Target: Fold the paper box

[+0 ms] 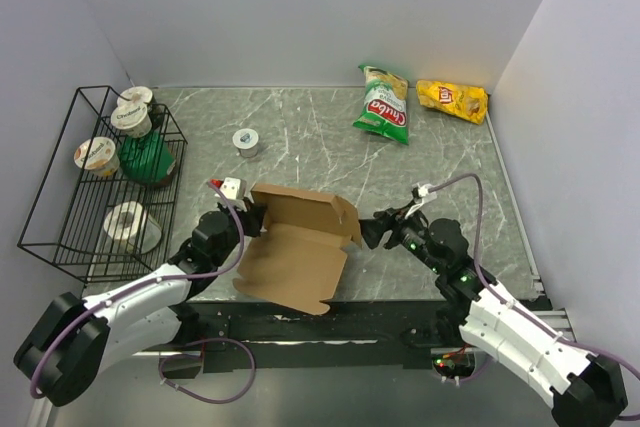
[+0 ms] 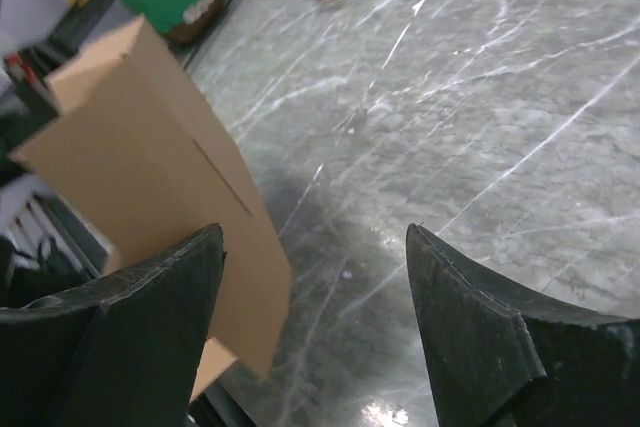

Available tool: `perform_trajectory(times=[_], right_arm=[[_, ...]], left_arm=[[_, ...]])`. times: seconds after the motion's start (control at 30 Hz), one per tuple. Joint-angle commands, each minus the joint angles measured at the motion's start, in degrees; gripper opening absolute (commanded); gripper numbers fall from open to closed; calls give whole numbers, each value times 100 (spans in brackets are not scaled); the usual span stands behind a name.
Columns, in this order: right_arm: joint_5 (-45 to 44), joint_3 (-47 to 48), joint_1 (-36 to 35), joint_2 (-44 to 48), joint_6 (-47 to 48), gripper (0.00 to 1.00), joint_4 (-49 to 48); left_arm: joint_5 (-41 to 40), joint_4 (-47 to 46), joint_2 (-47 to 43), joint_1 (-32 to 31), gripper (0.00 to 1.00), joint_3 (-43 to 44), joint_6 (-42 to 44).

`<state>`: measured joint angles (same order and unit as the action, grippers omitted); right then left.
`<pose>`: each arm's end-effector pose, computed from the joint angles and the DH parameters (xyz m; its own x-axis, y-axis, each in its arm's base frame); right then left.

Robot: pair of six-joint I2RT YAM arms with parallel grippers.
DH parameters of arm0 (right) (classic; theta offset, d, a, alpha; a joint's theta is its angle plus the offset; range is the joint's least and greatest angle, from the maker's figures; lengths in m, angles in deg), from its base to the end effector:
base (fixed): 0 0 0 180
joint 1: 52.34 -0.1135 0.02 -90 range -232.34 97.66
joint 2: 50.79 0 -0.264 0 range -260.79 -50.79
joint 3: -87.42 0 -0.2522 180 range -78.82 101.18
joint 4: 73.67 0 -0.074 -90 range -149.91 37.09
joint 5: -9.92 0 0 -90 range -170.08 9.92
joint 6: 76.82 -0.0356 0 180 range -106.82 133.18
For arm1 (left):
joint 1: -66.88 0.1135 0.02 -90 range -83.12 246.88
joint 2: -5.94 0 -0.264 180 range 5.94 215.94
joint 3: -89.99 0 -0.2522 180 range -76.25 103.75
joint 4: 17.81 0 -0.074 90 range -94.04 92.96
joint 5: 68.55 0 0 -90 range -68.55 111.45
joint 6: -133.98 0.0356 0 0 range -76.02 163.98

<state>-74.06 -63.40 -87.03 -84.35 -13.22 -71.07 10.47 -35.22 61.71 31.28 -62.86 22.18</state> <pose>0.1295 0.0942 0.2269 -0.3792 0.2753 -0.8834 -0.5392 0.7101 0.4528 0.1664 -0.1108 0.1898 -0.3026 -0.2317 -0.9245 0.3308 0.8841 -0.3299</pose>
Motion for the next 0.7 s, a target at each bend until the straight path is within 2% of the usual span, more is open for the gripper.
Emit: perform_trajectory(times=[0.0, 0.13, 0.43, 0.53, 0.67], right_arm=[[697, 75, 51, -141, 609, 78, -228], [1347, 154, 60, -572, 671, 78, -719], [1270, 49, 16, -1056, 170, 78, -1388], [981, 14, 7, -1004, 117, 79, -1214], [532, 145, -2, -740, 292, 84, -432]], left_arm=[[500, 121, -110, 114, 1, 41, 62], [527, 94, -110, 132, 1, 41, 80], [-88, 139, 109, 114, 1, 138, 150], [-167, 59, 259, 123, 1, 155, 176], [-483, 7, 487, 123, 1, 182, 71]])
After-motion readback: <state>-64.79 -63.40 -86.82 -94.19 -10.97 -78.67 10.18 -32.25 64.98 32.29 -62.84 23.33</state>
